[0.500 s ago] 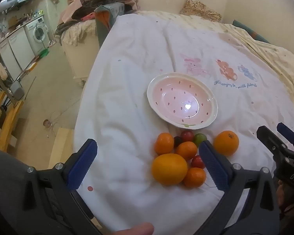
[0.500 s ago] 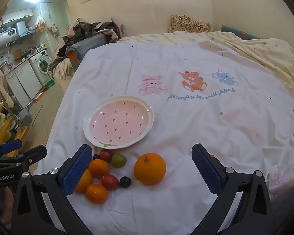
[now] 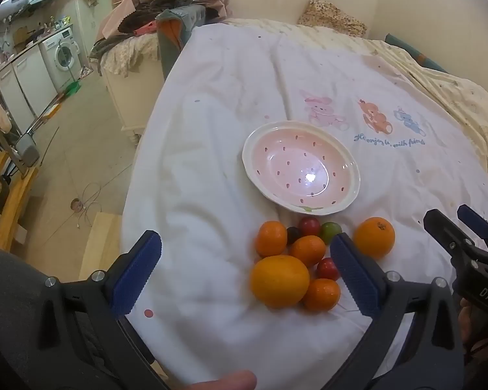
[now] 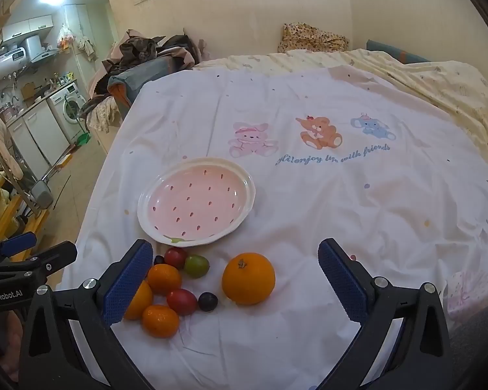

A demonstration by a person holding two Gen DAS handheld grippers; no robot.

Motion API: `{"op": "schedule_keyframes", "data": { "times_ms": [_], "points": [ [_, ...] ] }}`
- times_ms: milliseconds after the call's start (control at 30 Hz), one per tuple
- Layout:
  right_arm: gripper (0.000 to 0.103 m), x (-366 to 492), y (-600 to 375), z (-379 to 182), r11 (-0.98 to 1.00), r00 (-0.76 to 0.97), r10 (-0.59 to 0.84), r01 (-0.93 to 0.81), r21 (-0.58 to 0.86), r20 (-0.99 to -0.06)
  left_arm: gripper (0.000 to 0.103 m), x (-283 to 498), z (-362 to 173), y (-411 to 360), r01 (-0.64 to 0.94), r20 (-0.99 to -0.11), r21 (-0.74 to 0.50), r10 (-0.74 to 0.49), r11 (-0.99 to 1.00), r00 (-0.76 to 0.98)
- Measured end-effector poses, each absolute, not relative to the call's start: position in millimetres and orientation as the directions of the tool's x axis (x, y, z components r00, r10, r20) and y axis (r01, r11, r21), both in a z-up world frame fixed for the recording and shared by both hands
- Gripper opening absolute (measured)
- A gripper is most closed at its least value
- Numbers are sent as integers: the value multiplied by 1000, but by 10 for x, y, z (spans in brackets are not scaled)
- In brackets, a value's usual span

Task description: Organize fruits

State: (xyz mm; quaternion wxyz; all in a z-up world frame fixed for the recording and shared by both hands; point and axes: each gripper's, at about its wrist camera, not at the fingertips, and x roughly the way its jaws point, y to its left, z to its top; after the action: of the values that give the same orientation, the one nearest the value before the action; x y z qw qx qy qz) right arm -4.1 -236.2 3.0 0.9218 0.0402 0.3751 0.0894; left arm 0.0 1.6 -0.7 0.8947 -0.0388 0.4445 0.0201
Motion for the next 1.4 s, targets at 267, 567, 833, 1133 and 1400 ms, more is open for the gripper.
{"op": "schedule_keyframes", "data": {
  "times_ms": [267,567,833,1133,1400],
  "points": [
    [103,-35,-2360,24,981,702,194,-133,141,-686,102,2,-15,12,-71,-797,-50,3,996,604],
    [103,-34,-2359,13,981,700,194,-133,142,-688,102,15,16,6,-71,-799,-48,5,996,602],
    [103,-37,-2358,12,981,699,195,-132,143,-688,102,37,4,10,-70,-799,-48,4,996,601],
    [103,-34,-2355,15,981,697,195,-132,144,-690,102,48,-1,6,-71,-799,-50,3,996,601],
    [103,-41,-2351,13,981,697,194,-131,143,-690,102,16,-6,-2,-71,-798,-51,2,996,603]
  ]
}}
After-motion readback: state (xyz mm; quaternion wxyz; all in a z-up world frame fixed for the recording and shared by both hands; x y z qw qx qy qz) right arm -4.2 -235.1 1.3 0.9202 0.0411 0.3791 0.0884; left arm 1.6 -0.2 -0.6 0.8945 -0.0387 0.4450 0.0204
